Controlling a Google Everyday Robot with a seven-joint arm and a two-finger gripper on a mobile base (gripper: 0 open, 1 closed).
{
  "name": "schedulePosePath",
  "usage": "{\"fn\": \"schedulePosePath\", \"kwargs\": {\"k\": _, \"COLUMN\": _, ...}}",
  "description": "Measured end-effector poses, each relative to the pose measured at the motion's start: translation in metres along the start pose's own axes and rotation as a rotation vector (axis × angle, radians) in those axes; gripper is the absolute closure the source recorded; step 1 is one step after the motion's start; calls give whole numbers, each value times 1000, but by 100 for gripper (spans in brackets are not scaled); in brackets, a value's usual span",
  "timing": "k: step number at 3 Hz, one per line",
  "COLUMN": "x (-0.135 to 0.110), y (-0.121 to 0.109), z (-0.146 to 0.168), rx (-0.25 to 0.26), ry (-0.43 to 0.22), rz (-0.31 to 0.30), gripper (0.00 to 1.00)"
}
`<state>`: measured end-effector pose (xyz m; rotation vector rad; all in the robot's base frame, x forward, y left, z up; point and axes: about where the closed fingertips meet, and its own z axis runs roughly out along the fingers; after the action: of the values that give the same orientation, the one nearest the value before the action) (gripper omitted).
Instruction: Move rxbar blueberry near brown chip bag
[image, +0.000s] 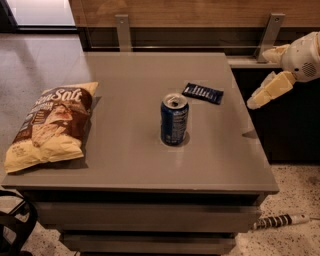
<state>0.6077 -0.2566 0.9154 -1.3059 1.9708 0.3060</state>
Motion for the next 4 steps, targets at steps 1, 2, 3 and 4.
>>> {"fn": "schedulePosePath", "kwargs": {"k": 1, "x": 2, "y": -6, "z": 36, "rx": -37, "ry": -17, "rz": 21, "gripper": 0}}
{"fn": "schedulePosePath", "kwargs": {"k": 2, "x": -4, "y": -7, "z": 69, "rx": -72, "ry": -49, "rz": 28, "gripper": 0}}
{"fn": "schedulePosePath", "kwargs": {"k": 3, "x": -4, "y": -7, "z": 69, "rx": -72, "ry": -49, "rz": 28, "gripper": 0}}
{"fn": "schedulePosePath", "kwargs": {"k": 4, "x": -10, "y": -15, "z": 93, "rx": -107, "ry": -75, "rz": 63, "gripper": 0}}
